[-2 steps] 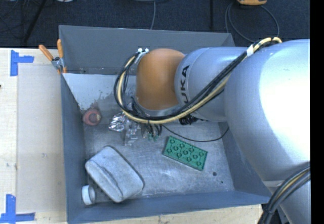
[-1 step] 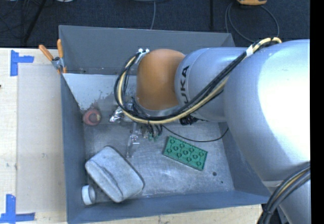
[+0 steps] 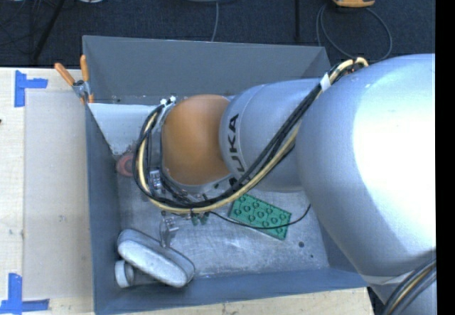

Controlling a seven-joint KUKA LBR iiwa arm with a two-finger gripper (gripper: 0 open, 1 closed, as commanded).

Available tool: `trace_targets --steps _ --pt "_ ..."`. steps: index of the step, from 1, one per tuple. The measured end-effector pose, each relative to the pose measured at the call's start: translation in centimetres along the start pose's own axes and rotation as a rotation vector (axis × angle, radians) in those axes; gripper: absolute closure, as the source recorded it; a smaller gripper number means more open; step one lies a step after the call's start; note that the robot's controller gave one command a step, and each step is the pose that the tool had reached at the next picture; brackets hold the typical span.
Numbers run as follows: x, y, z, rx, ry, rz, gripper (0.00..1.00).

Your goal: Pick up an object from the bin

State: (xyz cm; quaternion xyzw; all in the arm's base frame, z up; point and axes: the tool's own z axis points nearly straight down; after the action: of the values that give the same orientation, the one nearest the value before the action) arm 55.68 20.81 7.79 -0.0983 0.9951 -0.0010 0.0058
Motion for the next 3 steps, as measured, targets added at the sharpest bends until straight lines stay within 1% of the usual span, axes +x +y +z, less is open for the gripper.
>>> trace_targets --steps 1,2,3 --pt "-2.9 -7.4 0.5 -0.005 0.005 0.075 0.00" --pt "-2.3 -14.6 0.4 -0.003 0.005 0.056 0.00" --pt "0.9 -21.2 -2.6 0.000 0.012 0.049 0.00"
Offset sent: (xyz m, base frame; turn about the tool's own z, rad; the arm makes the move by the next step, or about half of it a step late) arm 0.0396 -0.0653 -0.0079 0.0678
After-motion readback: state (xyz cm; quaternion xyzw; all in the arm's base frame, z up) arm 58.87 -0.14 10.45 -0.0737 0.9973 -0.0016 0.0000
